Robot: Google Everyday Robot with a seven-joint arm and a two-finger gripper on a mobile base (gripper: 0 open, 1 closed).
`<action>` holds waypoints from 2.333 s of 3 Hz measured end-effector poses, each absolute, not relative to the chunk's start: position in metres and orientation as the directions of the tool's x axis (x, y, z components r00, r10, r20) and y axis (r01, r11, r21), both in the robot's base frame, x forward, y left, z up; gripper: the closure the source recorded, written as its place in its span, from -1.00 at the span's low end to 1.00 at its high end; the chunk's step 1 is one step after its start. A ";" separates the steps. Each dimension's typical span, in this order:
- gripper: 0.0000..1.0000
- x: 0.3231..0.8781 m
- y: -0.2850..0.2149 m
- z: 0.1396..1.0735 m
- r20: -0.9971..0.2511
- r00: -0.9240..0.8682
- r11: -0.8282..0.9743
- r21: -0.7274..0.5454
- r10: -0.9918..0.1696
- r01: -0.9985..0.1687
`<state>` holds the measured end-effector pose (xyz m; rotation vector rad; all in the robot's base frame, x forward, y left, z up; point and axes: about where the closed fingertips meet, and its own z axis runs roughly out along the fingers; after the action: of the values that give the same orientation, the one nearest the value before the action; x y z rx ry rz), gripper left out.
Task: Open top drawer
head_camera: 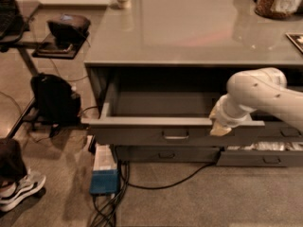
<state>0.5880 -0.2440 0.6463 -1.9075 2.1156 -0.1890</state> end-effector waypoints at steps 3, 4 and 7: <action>1.00 0.557 -0.245 0.646 -0.160 -0.065 0.107 -0.270 -0.985 -0.957; 1.00 0.528 -0.246 0.643 -0.195 -0.042 0.092 -0.254 -0.980 -0.963; 1.00 0.493 -0.238 0.642 -0.184 0.003 0.034 -0.197 -0.983 -0.980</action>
Offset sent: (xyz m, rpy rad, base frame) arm -0.2917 -0.0222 -0.0292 0.3523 0.0935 0.1932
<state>0.4925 -0.2381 0.6425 -2.0124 2.0445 -0.0164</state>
